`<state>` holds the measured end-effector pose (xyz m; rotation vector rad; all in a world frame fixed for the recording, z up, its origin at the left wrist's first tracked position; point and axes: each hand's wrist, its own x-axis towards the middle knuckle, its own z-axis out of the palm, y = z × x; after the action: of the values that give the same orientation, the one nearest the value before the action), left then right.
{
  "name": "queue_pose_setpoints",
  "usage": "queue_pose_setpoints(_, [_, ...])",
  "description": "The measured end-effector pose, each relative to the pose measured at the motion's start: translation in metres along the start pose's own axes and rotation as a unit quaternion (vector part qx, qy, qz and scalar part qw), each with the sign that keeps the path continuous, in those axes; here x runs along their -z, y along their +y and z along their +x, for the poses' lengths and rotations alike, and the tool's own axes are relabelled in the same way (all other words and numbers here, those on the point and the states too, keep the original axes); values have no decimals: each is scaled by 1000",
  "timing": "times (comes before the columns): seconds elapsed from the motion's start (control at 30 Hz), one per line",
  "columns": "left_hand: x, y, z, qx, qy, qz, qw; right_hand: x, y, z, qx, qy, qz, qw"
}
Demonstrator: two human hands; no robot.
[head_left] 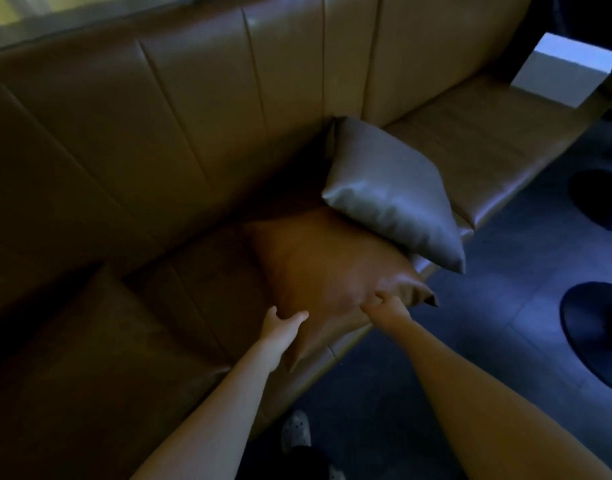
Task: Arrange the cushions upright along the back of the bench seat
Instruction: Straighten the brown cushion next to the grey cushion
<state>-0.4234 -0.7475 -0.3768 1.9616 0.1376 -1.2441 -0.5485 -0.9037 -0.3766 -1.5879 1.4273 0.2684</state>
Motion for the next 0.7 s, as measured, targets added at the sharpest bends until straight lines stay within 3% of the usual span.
queue_pose_setpoints(0.3, [-23,37,64,15,38,42,998,30,1,76,-19,51,-10,998])
queue_pose_setpoints(0.5, [-44,47,90,49,93,34,994,46,4,126,-32,32,-37,998])
queue_pose_setpoints(0.7, [-41,44,121,65,132,-91,985,53,12,177,-23,-1,5,1000])
